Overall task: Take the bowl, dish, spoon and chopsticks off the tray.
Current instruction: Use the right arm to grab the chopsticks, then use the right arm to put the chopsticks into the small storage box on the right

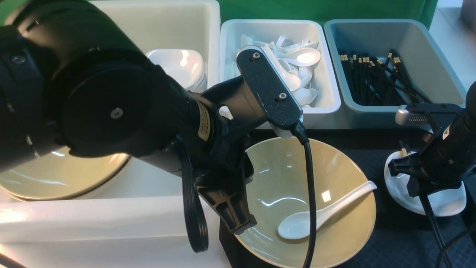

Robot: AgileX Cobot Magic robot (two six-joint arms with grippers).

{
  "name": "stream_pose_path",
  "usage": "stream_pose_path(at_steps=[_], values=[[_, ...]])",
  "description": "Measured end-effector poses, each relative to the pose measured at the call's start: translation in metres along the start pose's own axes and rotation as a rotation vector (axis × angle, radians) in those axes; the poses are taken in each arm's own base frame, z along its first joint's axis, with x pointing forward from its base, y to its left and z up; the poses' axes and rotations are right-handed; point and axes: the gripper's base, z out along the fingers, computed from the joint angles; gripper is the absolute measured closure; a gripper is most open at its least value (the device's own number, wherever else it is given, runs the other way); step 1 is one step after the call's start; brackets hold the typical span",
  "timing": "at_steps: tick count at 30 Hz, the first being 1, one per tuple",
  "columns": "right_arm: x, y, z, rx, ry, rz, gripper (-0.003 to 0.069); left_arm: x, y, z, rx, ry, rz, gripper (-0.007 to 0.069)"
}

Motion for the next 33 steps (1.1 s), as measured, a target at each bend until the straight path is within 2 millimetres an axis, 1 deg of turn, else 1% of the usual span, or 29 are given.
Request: stream_pose_path(at_steps=[1,2,3,5,6,7,8,9,11,12,13,15,16,17,18,19,20,22,23,25,26,29,30,31,32,33], values=[[0.001,0.000,-0.004,-0.001,-0.005,-0.009,0.0502,0.001,0.001,0.000,-0.003,0.006,-0.012,0.0633],[0.000,0.000,-0.014,-0.002,-0.015,-0.030,0.0502,0.003,0.002,0.000,-0.006,0.013,-0.034,0.0633],[0.000,0.000,-0.016,-0.002,-0.017,-0.033,0.0502,0.003,0.003,0.000,-0.006,0.015,-0.038,0.0633],[-0.007,0.001,-0.050,-0.009,-0.078,-0.093,0.0502,0.013,0.008,0.000,-0.017,0.027,-0.092,0.0633],[-0.009,0.002,-0.055,-0.010,-0.091,-0.102,0.0502,0.015,0.010,0.000,-0.020,0.030,-0.102,0.0633],[-0.016,0.003,-0.068,-0.014,-0.130,-0.116,0.0502,0.017,0.011,0.001,-0.023,0.029,-0.114,0.0633],[-0.025,0.004,-0.084,-0.016,-0.172,-0.139,0.0502,0.022,0.014,0.001,-0.025,0.025,-0.137,0.0633],[-0.033,0.005,-0.095,-0.017,-0.207,-0.162,0.0502,0.024,0.015,0.002,-0.027,0.024,-0.147,0.0633],[-0.055,0.009,-0.120,-0.022,-0.310,-0.180,0.0502,0.026,0.018,0.004,-0.028,0.009,-0.169,0.0633],[-0.064,0.010,-0.128,-0.024,-0.344,-0.183,0.0502,0.026,0.018,0.005,-0.027,0.001,-0.173,0.0633],[-0.077,0.013,-0.136,-0.028,-0.396,-0.182,0.0502,0.024,0.018,0.006,-0.024,-0.017,-0.179,0.0633],[-0.097,0.016,-0.142,-0.032,-0.455,-0.179,0.0502,0.022,0.017,0.006,-0.019,-0.043,-0.190,0.0633],[-0.114,0.018,-0.143,-0.039,-0.502,-0.166,0.0502,0.021,0.017,0.006,-0.010,-0.060,-0.200,0.0633],[-0.124,0.020,-0.143,-0.044,-0.528,-0.152,0.0502,0.020,0.017,0.006,-0.007,-0.066,-0.204,0.0633],[-0.127,0.020,-0.143,-0.045,-0.534,-0.149,0.0502,0.020,0.017,0.006,-0.007,-0.066,-0.204,0.0633],[-0.144,0.021,-0.139,-0.053,-0.573,-0.122,0.0502,0.019,0.016,0.006,0.002,-0.072,-0.212,0.0633],[-0.157,0.022,-0.135,-0.058,-0.597,-0.106,0.0502,0.019,0.015,0.006,0.007,-0.073,-0.217,0.0633],[-0.180,0.022,-0.123,-0.064,-0.627,-0.076,0.0502,0.019,0.015,0.006,0.016,-0.071,-0.223,0.0633],[-0.188,0.021,-0.117,-0.065,-0.633,-0.065,0.0502,0.020,0.014,0.006,0.021,-0.066,-0.231,0.0633],[-0.209,0.018,-0.097,-0.067,-0.636,-0.031,0.0502,0.020,0.013,0.006,0.030,-0.058,-0.253,0.0633],[-0.214,0.017,-0.091,-0.069,-0.635,-0.015,0.0502,0.021,0.013,0.006,0.033,-0.055,-0.259,0.0633],[-0.235,0.009,-0.056,-0.067,-0.618,0.034,0.0498,0.021,0.013,0.006,0.035,-0.049,-0.276,0.0633],[-0.236,0.009,-0.052,-0.067,-0.611,0.035,0.0497,0.021,0.013,0.006,0.035,-0.049,-0.277,0.0633],[-0.242,0.006,-0.040,-0.064,-0.598,0.049,0.0479,0.021,0.013,0.006,0.036,-0.048,-0.283,0.0633],[-0.243,0.004,-0.034,-0.061,-0.579,0.057,0.0459,0.021,0.013,0.006,0.036,-0.048,-0.285,0.0633],[-0.243,0.004,-0.032,-0.061,-0.575,0.057,0.0454,0.021,0.013,0.006,0.036,-0.047,-0.285,0.0633]])
